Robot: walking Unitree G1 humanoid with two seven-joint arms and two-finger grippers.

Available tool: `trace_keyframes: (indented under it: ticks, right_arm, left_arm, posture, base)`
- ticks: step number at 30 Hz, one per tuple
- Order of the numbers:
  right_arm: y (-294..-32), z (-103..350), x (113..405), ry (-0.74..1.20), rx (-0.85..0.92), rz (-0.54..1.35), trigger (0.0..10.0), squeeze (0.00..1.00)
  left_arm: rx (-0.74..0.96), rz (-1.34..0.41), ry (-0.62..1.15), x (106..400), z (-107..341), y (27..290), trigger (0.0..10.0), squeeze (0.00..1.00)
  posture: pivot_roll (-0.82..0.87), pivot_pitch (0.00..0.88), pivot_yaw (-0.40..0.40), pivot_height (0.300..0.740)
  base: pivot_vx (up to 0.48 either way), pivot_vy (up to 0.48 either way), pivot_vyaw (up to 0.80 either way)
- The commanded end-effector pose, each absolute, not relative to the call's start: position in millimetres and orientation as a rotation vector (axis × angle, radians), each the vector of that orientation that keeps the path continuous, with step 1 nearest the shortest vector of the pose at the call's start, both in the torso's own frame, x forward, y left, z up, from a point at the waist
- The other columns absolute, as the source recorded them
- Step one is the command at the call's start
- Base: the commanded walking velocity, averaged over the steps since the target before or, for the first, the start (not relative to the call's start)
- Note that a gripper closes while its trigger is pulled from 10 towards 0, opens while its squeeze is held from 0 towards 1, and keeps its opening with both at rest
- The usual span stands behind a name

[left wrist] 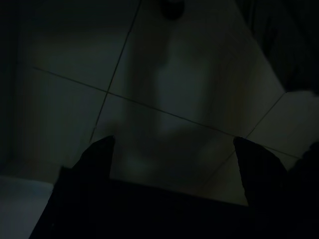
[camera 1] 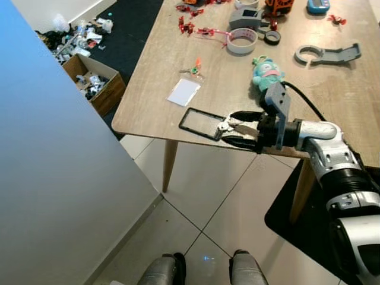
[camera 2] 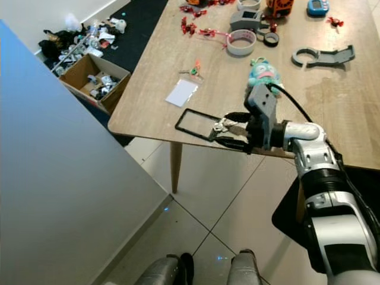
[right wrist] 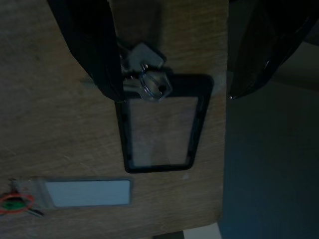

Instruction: Hang keys on a hook

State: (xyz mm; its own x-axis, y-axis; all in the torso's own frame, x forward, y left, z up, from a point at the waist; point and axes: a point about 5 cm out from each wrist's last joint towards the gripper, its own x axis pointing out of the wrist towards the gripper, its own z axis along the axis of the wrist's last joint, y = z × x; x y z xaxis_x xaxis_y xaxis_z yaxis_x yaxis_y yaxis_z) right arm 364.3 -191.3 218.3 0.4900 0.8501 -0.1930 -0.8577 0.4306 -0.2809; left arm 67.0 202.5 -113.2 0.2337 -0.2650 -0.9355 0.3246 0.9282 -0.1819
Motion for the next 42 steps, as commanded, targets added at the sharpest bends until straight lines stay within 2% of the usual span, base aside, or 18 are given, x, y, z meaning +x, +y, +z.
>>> trace_keyframes:
  ticks: [1, 17, 18, 19, 20, 23, 24, 27, 28, 30, 31, 42]
  right_arm:
    - [-188, 216, 364, 0.037, -0.395, 1.093, 10.0, 0.0]
    - [-201, 219, 369, 0.101, -0.493, 1.052, 10.0, 0.0]
    - [-202, 220, 369, 0.1, -0.493, 1.052, 7.8, 0.0]
    - [-202, 221, 369, 0.099, -0.493, 1.052, 7.8, 0.0]
    - [-203, 221, 369, 0.098, -0.494, 1.052, 5.4, 0.0]
    - [-204, 222, 370, 0.095, -0.495, 1.052, 4.9, 0.0]
    - [-204, 223, 370, 0.092, -0.496, 1.05, 4.2, 0.0]
    - [-204, 224, 370, 0.086, -0.497, 1.046, 4.6, 0.0]
    - [-203, 224, 371, 0.076, -0.494, 1.04, 5.5, 0.0]
    - [-203, 225, 372, 0.071, -0.491, 1.037, 5.5, 0.0]
    - [-202, 226, 372, 0.064, -0.489, 1.036, 10.0, 0.0]
    - [-199, 235, 377, 0.009, -0.483, 1.008, 10.0, 0.0]
  left_arm:
    - [0.048, -0.419, 1.329, 48, -117, 200, 10.0, 0.0]
    - [0.047, -0.415, 1.328, 46, -115, 207, 10.0, 0.0]
    - [0.047, -0.413, 1.328, 46, -115, 208, 10.0, 0.0]
    - [0.047, -0.412, 1.328, 46, -115, 209, 10.0, 0.0]
    - [0.047, -0.411, 1.329, 46, -115, 210, 10.0, 0.0]
    - [0.048, -0.408, 1.332, 45, -114, 213, 10.0, 0.0]
    - [0.048, -0.407, 1.333, 44, -114, 214, 10.0, 0.0]
    - [0.049, -0.405, 1.335, 43, -113, 217, 10.0, 0.0]
    - [0.049, -0.405, 1.336, 42, -113, 218, 10.0, 0.0]
    - [0.05, -0.406, 1.336, 42, -113, 218, 10.0, 0.0]
    - [0.05, -0.406, 1.336, 42, -113, 219, 10.0, 0.0]
    - [0.048, -0.404, 1.336, 41, -112, 221, 10.0, 0.0]
  posture:
    - [-0.08, 0.32, 0.138, 0.74]
    - [-0.08, 0.327, 0.142, 0.74]
    - [-0.08, 0.327, 0.142, 0.74]
    - [-0.08, 0.327, 0.142, 0.74]
    - [-0.07, 0.327, 0.143, 0.74]
    - [-0.07, 0.327, 0.143, 0.74]
    - [-0.07, 0.327, 0.143, 0.74]
    - [-0.07, 0.327, 0.143, 0.74]
    - [-0.07, 0.327, 0.143, 0.74]
    - [-0.07, 0.327, 0.143, 0.74]
    - [-0.07, 0.331, 0.146, 0.74]
    - [-0.06, 0.333, 0.146, 0.74]
  base:
    - [0.0, 0.0, 0.0]
    - [0.0, 0.0, 0.0]
    - [0.0, 0.0, 0.0]
    - [0.0, 0.0, 0.0]
    - [0.0, 0.0, 0.0]
    - [0.0, 0.0, 0.0]
    - [0.0, 0.0, 0.0]
    - [0.0, 0.0, 0.0]
    - [0.0, 0.0, 0.0]
    - [0.0, 0.0, 0.0]
    - [0.0, 0.0, 0.0]
    - [0.0, 0.0, 0.0]
